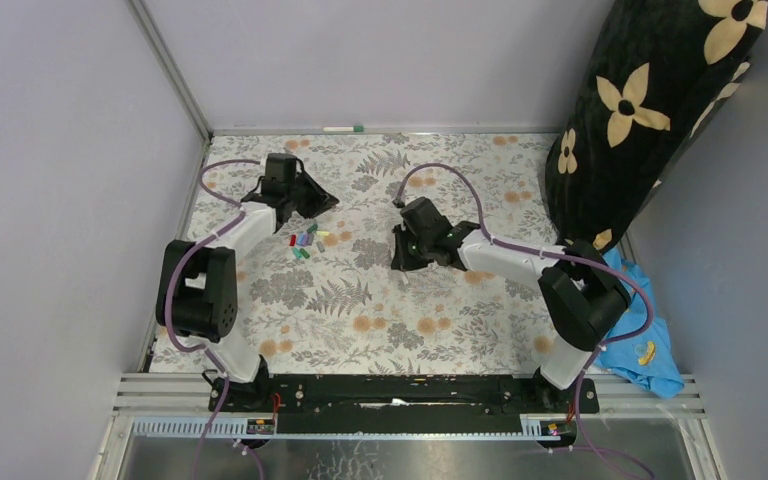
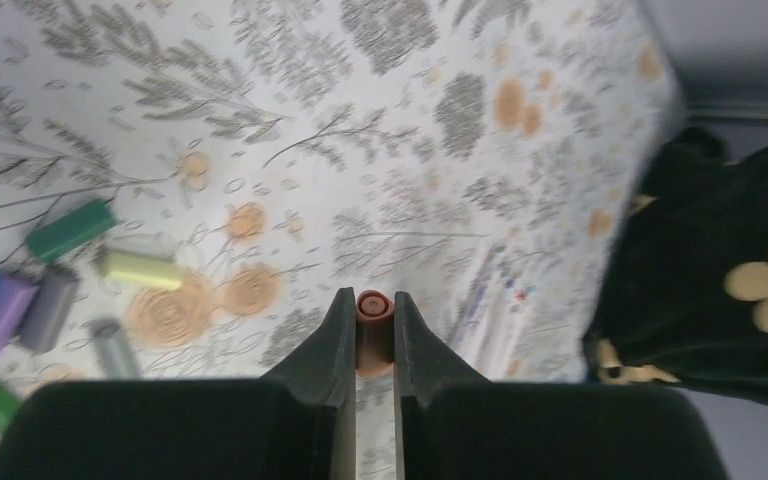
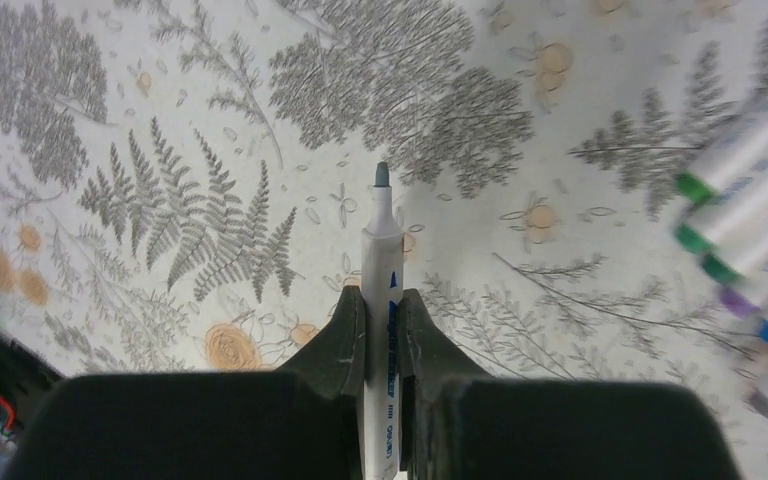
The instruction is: Open the pen caps
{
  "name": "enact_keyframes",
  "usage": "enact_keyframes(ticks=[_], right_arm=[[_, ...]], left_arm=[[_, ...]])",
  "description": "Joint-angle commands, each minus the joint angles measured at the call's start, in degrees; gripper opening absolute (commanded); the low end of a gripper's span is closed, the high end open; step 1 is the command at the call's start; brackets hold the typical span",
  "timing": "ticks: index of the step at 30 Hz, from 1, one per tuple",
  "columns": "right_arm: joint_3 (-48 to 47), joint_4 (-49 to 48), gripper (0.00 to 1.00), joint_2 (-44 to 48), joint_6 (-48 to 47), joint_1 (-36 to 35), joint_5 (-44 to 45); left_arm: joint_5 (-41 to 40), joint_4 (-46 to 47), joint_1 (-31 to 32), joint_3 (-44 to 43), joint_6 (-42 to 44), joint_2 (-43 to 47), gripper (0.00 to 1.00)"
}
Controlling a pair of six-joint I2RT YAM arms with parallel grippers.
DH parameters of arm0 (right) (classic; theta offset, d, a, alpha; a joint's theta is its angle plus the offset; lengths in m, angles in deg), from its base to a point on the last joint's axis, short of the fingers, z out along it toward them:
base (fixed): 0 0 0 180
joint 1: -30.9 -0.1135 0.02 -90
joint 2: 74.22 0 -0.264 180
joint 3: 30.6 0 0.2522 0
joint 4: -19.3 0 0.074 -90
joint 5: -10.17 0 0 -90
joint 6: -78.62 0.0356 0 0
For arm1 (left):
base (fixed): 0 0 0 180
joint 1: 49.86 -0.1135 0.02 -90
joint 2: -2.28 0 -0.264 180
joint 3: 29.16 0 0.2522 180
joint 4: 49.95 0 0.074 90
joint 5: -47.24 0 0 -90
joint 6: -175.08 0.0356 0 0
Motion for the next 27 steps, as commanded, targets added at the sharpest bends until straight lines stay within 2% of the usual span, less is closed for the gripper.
enact_keyframes(ticks=[1, 7, 15, 19, 23, 27], right_arm=[[-2.68, 2.22, 0.00, 5.62, -0.12, 1.82, 11.39], [-1.00, 4.34, 0.00, 8.22, 0.25, 8.69, 18.65], [0.55, 6.79, 0.00, 7.48, -2.09, 14.70, 23.93], [1.82, 7.14, 0.04, 6.25, -2.14, 16.06, 25.40], [3.98, 6.25, 0.10, 5.91, -2.10, 16.70, 27.36], [5.48, 5.49, 0.10, 5.19, -2.27, 18.07, 27.20]], left_arm=[[-11.01, -12.19, 3.46, -2.38, 10.05, -1.46, 0.00], [-22.95, -17.60, 8.39, -1.24, 13.69, -4.55, 0.00], [-29.03, -20.26, 9.57, -2.07, 13.60, -6.79, 0.09], [-29.29, -20.61, 9.62, -2.03, 13.34, -7.66, 0.16], [-29.34, -20.62, 9.65, -1.90, 13.14, -7.79, 0.28], [-29.31, -20.62, 9.65, -2.04, 13.16, -7.54, 0.37]])
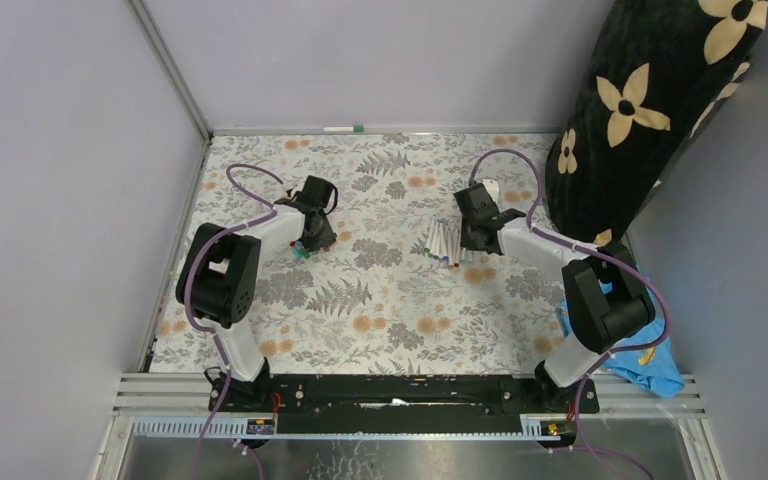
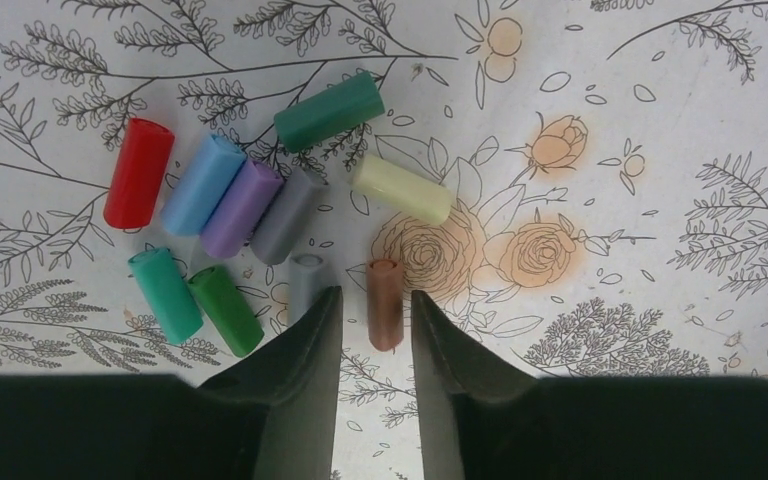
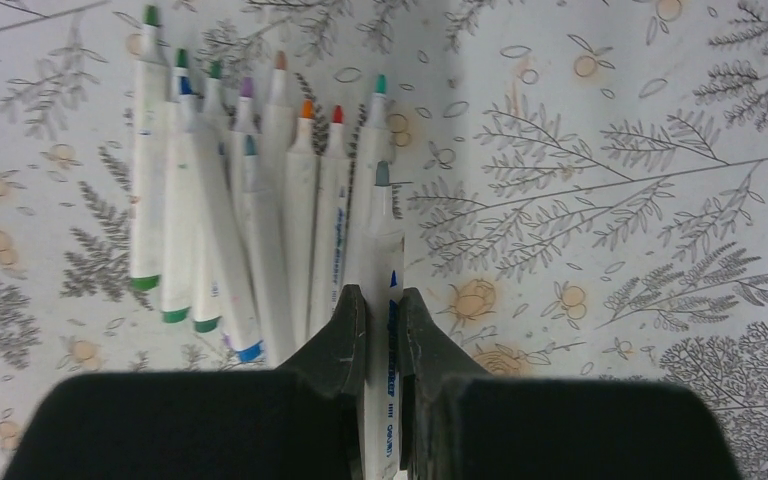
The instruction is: Open the pen caps
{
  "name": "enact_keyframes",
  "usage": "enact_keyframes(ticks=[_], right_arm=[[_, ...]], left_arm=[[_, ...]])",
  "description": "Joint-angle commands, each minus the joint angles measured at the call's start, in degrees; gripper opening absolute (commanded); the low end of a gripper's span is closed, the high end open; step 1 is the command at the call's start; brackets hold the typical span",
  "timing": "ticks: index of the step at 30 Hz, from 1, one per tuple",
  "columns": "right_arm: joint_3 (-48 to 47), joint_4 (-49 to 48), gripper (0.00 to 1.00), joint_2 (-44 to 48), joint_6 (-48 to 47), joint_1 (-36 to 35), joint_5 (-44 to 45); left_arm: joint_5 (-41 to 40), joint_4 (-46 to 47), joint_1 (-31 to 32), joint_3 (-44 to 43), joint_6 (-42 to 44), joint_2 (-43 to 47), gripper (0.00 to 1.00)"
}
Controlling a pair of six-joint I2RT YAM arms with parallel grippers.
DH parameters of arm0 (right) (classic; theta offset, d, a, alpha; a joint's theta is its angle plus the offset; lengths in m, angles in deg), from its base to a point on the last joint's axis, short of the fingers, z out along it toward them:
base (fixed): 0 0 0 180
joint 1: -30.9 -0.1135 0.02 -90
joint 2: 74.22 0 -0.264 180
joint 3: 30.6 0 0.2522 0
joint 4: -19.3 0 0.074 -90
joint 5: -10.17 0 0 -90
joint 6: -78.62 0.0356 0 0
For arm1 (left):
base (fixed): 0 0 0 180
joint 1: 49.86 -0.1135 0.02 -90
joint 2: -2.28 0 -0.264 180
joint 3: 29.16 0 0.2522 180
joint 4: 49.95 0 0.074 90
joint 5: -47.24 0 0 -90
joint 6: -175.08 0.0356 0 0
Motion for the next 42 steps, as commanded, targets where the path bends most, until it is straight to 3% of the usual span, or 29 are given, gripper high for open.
enact_keyframes(ticks=[1, 9, 14, 16, 19, 27, 29, 30, 31, 32, 33, 34, 42], right_arm=[[1.07, -0.99, 0.10, -0.82, -0.62, 1.54, 2.74], [1.57, -2.02, 0.15, -3.72, -0.65, 3.06, 2.43], [1.51, -3.27, 0.24, -5.63, -0.53, 3.36, 0.80], [1.28, -3.47, 0.29, -5.96, -0.52, 3.37, 0.26], [1.18, -3.85, 0.35, -6.07, -0.48, 3.36, -0.30], [1.00, -3.61, 0.41, -5.19, -0.43, 3.36, -0.36], [1.09, -3.30, 0.46, -4.11, -0.59, 3.37, 0.28], [1.23, -3.15, 0.50, -3.36, -0.85, 3.36, 0.53], [1.45, -3.28, 0.55, -2.31, -1.33, 3.36, 0.80], [1.78, -3.58, 0.70, -1.06, -1.93, 3.41, 0.92], [2.12, -4.08, 0.91, 0.32, -2.70, 3.40, 0.87], [2.34, -4.27, 0.98, 1.84, -3.44, 3.37, 0.66], [2.41, -3.44, 1.00, 12.13, -8.41, 3.36, -0.39]], left_arm=[[-2.30, -0.45, 0.19, -1.26, 0.57, -0.02, 0.39], [-2.14, -0.51, 0.19, -1.01, 0.22, 1.34, 0.46], [-1.84, -0.60, 0.26, -1.18, 0.09, 2.44, 0.51], [-1.68, -0.54, 0.28, -1.17, -0.04, 2.76, 0.59], [-1.83, -0.59, 0.37, -1.11, -0.05, 3.04, 0.63], [-1.88, -0.55, 0.63, -0.97, -0.45, 3.77, 0.72], [-2.00, -0.79, 0.78, -1.08, -0.55, 4.57, 0.78], [-2.02, -0.87, 0.85, -1.23, -0.57, 5.03, 0.96], [-2.09, -1.06, 0.93, -1.41, -0.51, 5.51, 0.98], [-1.99, -1.18, 1.02, -1.60, -0.49, 6.10, 0.99], [-2.02, -1.14, 1.06, -1.57, -0.46, 7.18, 0.99], [-2.01, -1.17, 1.14, -1.56, -0.41, 8.17, 0.99], [-3.12, 1.07, 1.69, 0.44, -0.32, 18.15, 0.99]])
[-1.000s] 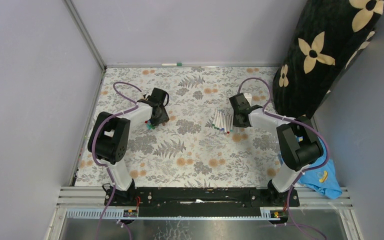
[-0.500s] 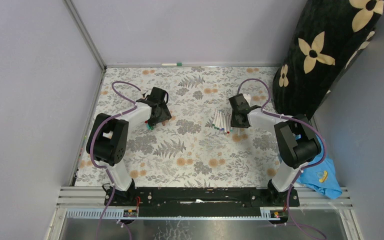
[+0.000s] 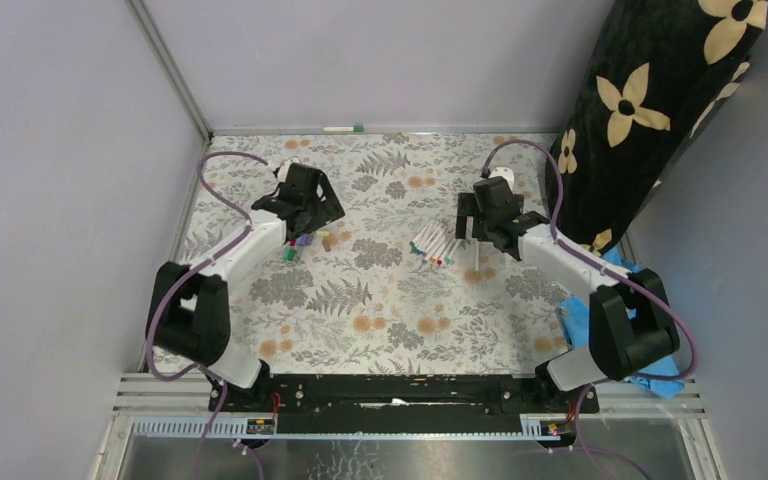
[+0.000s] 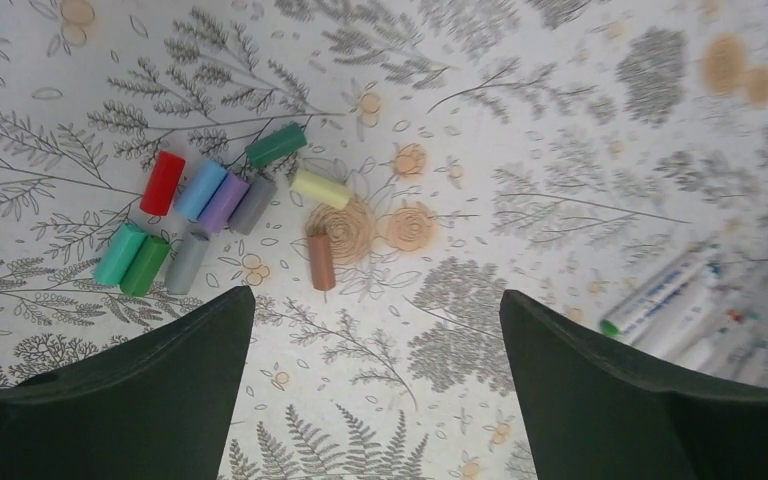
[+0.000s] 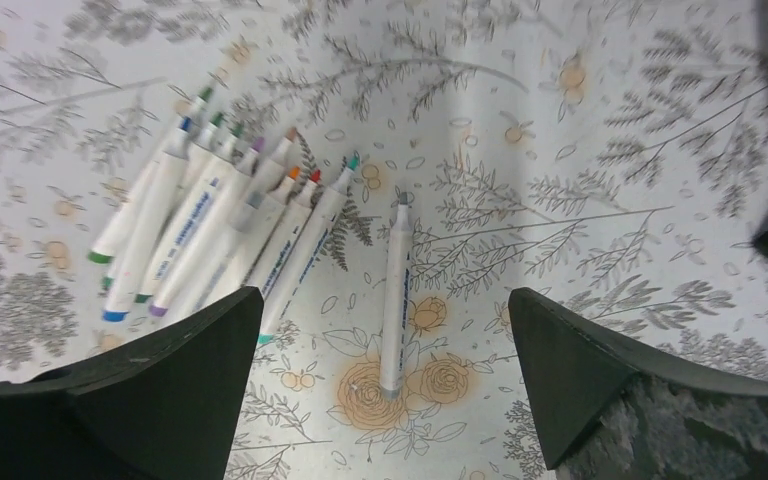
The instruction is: Open the pen caps
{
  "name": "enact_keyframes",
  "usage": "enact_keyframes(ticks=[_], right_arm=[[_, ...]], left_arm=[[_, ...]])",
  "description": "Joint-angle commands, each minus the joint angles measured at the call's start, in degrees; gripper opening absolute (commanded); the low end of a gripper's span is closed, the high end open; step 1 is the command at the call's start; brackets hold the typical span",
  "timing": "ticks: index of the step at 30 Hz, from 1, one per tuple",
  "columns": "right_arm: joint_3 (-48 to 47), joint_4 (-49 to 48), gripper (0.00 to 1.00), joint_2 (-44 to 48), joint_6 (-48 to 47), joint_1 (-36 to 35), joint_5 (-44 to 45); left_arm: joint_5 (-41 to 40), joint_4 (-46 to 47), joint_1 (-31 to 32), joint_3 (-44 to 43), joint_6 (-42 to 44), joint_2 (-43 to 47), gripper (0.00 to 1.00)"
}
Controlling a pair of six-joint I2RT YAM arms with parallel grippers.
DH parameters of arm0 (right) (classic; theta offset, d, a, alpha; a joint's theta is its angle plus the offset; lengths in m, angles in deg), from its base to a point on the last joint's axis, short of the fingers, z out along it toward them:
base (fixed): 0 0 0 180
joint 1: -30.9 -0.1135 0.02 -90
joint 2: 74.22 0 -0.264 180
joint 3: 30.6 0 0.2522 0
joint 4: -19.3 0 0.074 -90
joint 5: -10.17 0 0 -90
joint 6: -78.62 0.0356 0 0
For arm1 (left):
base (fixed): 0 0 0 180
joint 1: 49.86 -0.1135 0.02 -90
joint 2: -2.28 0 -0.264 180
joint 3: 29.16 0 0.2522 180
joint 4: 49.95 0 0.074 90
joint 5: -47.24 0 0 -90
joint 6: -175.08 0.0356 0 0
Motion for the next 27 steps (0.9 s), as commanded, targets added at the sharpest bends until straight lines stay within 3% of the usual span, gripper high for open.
enact_keyframes(ticks=[1, 18, 27], right_arm=[[-0.73, -0.04, 1.00, 6.48, -2.99, 0.21, 0.62], [7.15, 2.17, 1.00, 22.85, 2.77, 0.21, 6.33], [10.36, 2.95, 1.00, 29.60, 2.35, 0.21, 7.07]], left_arm=[[-3.13, 2.32, 1.03, 1.34, 0.25, 6.87, 0.99], [-10.16, 6.22, 2.22, 12.68, 3.78, 34.21, 0.99], [-11.26, 4.60, 2.30, 16.18, 3.62, 41.08, 0.99]])
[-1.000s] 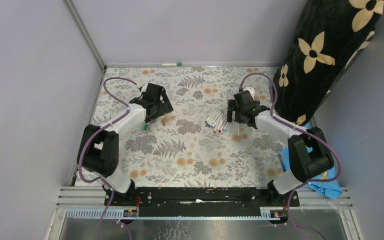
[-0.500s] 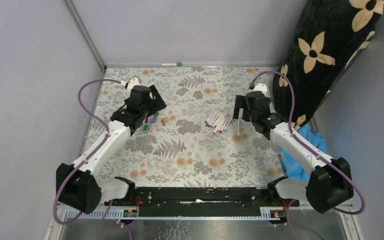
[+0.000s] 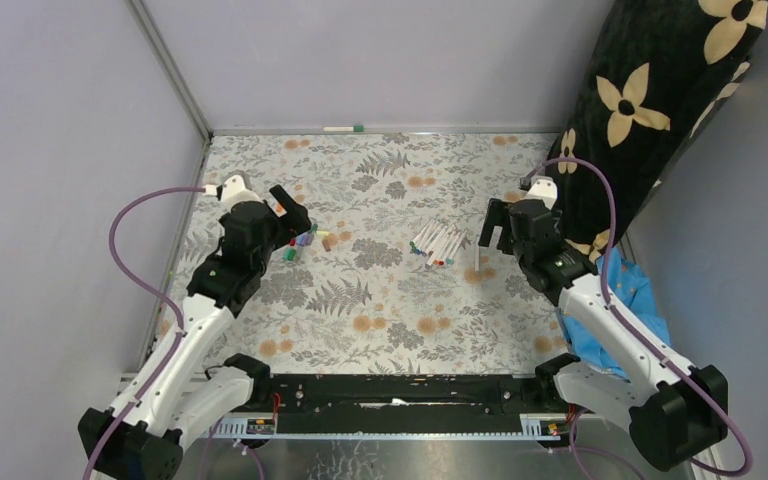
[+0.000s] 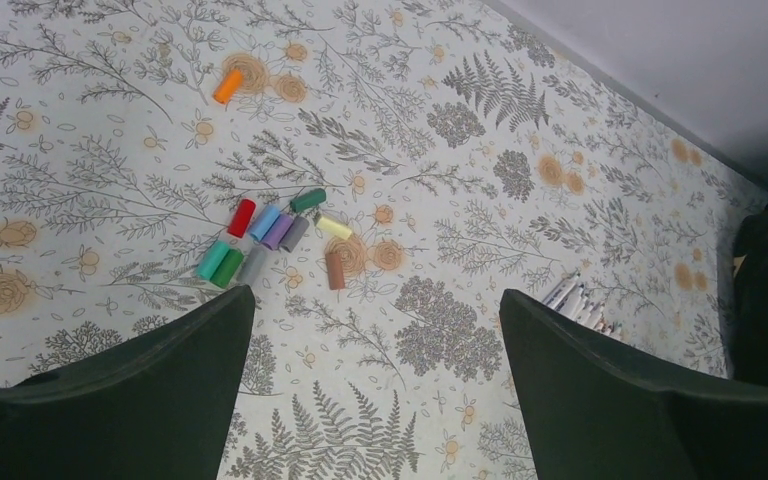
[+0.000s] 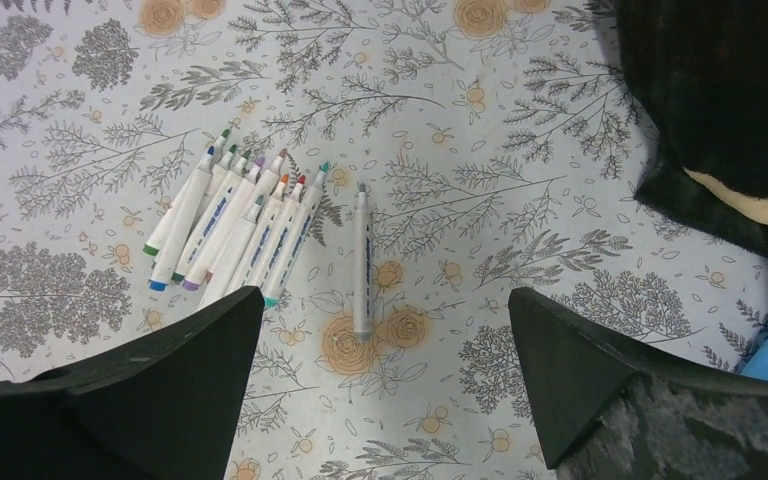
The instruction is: Open the pen caps
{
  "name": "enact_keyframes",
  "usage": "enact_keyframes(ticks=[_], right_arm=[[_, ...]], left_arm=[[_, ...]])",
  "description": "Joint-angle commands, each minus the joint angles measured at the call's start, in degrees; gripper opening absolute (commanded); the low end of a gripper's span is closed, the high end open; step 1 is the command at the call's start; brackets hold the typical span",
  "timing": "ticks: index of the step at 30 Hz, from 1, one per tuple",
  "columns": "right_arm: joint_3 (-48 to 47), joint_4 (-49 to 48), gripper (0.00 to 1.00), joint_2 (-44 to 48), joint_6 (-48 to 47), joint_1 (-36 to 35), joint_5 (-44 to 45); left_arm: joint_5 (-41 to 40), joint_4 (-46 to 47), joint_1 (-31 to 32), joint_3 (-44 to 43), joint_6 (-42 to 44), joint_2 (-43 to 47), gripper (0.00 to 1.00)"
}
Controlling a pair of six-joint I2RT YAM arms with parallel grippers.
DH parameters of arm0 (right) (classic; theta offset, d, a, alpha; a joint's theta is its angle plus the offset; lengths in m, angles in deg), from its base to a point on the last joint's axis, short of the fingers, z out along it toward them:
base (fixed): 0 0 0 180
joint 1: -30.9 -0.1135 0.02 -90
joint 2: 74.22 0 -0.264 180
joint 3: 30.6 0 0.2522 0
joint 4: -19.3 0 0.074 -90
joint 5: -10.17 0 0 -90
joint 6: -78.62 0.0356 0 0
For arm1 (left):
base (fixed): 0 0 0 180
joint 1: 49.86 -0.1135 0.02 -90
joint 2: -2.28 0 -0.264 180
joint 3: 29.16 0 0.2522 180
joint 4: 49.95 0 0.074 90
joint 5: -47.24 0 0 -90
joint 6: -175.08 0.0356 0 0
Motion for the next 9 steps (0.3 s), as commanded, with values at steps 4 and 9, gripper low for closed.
enact_keyframes(ticks=[4, 9], right_arm=[[1.18, 1.24, 0.99, 3.67, -0.60, 0.21, 1.84], [3.05, -1.70, 1.00, 6.00, -1.57, 0.21, 0.13]], left_arm=[[-3.32, 2.19, 0.55, 2.45, 1.08, 3.24, 0.99], [-4.34, 2.39, 0.63, 3.08, 1.89, 3.56, 0.99]])
